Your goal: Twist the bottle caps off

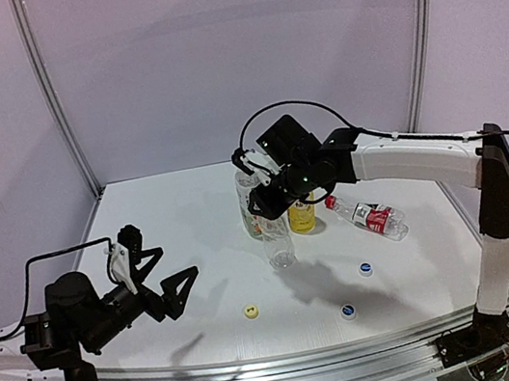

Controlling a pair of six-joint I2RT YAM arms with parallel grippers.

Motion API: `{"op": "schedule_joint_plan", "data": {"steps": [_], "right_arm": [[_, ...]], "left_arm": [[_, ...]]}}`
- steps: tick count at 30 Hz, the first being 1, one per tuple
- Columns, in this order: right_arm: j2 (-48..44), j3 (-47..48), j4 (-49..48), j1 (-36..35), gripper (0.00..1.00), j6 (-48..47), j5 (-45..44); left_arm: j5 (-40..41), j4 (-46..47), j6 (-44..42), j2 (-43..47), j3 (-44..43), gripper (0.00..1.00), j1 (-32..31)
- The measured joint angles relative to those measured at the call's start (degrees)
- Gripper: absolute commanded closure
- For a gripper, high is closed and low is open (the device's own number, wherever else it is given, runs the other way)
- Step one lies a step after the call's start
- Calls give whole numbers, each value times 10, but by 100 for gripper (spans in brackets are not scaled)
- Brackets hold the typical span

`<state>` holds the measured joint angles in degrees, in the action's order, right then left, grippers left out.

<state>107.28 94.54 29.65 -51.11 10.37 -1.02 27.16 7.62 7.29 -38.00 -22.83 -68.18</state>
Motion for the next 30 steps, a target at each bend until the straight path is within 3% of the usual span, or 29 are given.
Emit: {"op": "schedule_joint_plan", "data": {"steps": [11,30], "right_arm": [[6,-1,-8,1,54,4,1],[2,-19,-6,2,47,15,-1]], "left_arm": [[-2,0,0,-3,0,8,0],[-2,0,0,-7,0,8,0]]}}
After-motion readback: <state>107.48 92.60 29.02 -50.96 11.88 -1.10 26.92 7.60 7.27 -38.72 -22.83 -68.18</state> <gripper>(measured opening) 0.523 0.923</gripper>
